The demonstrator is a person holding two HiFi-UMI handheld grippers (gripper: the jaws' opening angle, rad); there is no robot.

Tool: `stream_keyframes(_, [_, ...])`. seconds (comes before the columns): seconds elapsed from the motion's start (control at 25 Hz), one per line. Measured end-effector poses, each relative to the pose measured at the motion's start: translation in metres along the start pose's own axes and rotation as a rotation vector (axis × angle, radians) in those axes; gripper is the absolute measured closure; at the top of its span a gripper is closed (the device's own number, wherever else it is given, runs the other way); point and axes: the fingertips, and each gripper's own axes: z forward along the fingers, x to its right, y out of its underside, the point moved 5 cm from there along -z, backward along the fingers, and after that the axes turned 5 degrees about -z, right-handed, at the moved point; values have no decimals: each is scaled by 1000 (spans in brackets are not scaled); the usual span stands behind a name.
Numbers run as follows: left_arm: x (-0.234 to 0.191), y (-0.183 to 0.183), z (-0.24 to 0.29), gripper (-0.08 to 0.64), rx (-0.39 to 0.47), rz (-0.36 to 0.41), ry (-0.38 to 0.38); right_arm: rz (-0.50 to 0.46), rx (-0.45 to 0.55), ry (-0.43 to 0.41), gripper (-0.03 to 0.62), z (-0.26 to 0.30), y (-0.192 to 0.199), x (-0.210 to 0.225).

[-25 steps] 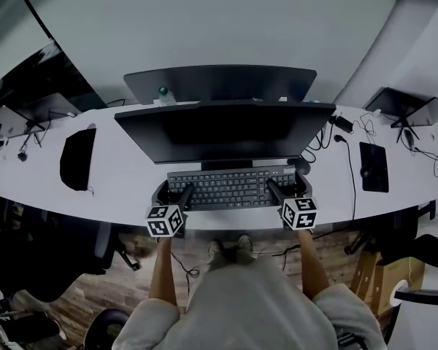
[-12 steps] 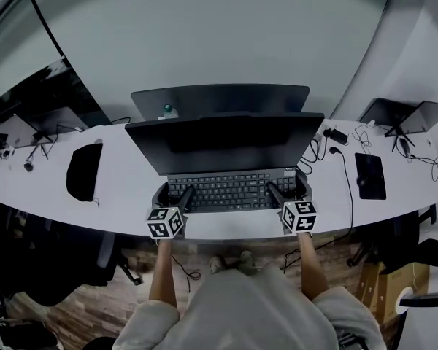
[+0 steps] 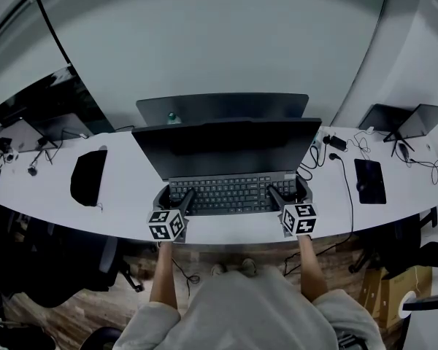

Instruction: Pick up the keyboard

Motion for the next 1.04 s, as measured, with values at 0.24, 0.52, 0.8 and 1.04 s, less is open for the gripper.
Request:
stream_keyframes(0.24, [0, -1, -2, 227, 3, 1, 4, -3, 3, 3, 196, -2, -1, -1])
stream_keyframes(0.52, [0, 2, -3, 227, -3, -6, 4, -3, -2, 4, 196, -3, 1, -2])
stream_keyframes(0.8, [-1, 4, -4, 227, -10, -7, 5, -4, -3, 5, 198, -6, 4, -4])
stream_keyframes(1.04, [-3, 10, -6, 227, -19, -17, -2, -7, -13, 0, 198, -4, 8, -6])
